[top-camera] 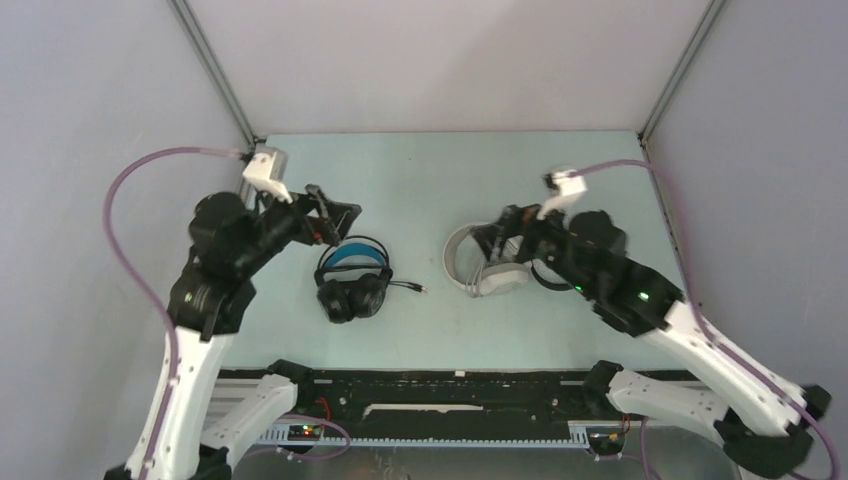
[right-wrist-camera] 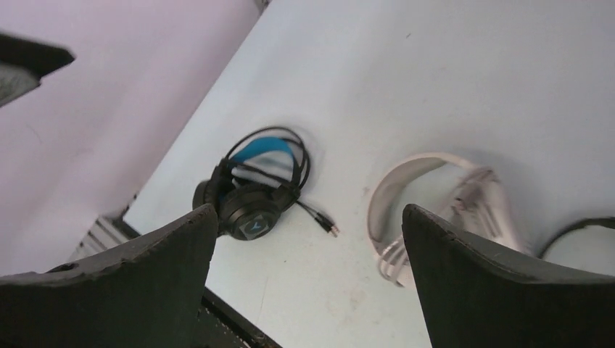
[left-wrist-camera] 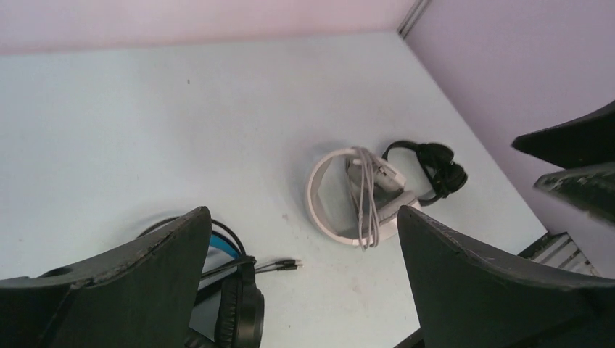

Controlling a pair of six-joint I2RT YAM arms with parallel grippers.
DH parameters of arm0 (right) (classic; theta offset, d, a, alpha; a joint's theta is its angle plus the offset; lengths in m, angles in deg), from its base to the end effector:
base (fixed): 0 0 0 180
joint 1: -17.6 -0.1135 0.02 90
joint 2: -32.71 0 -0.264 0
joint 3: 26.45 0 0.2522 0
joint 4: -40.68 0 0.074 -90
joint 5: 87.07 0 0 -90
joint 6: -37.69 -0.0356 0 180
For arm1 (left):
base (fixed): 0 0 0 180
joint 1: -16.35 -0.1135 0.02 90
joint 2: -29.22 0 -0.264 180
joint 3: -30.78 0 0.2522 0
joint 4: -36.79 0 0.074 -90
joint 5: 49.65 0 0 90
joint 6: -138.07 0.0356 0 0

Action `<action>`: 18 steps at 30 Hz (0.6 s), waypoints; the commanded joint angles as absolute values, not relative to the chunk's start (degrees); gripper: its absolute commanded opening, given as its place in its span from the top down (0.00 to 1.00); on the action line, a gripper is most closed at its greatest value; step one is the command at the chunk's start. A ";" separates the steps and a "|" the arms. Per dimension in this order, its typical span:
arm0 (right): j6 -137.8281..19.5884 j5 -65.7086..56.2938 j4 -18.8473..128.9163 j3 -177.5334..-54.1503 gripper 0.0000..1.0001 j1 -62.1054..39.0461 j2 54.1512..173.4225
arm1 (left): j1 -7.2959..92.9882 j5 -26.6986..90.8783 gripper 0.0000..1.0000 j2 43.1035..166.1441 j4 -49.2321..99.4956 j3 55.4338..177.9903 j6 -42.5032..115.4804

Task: Wrap the headphones
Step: Reset both arms

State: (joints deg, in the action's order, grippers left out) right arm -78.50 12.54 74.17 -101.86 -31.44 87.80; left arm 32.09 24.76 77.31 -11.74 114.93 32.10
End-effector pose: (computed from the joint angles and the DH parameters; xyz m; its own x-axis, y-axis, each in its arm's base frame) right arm 0.1432 0.1559 0.3927 -0.4156 0.1850 -0.8905 -0.5066 0.7661 0.3956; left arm 0.1449 -0.0508 0.4350 -0.3412 -0.1792 -0.9228 0.4369 0.8390 -0.3244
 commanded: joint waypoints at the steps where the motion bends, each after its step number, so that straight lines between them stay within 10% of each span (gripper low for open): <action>1: -80.34 23.69 85.61 -102.87 0.00 -31.46 77.77 | 32.25 28.56 0.00 71.37 -9.46 112.21 32.90; 18: -83.88 31.78 95.17 -103.71 0.00 -31.46 63.52 | 32.25 30.81 0.00 66.68 -12.14 107.26 29.30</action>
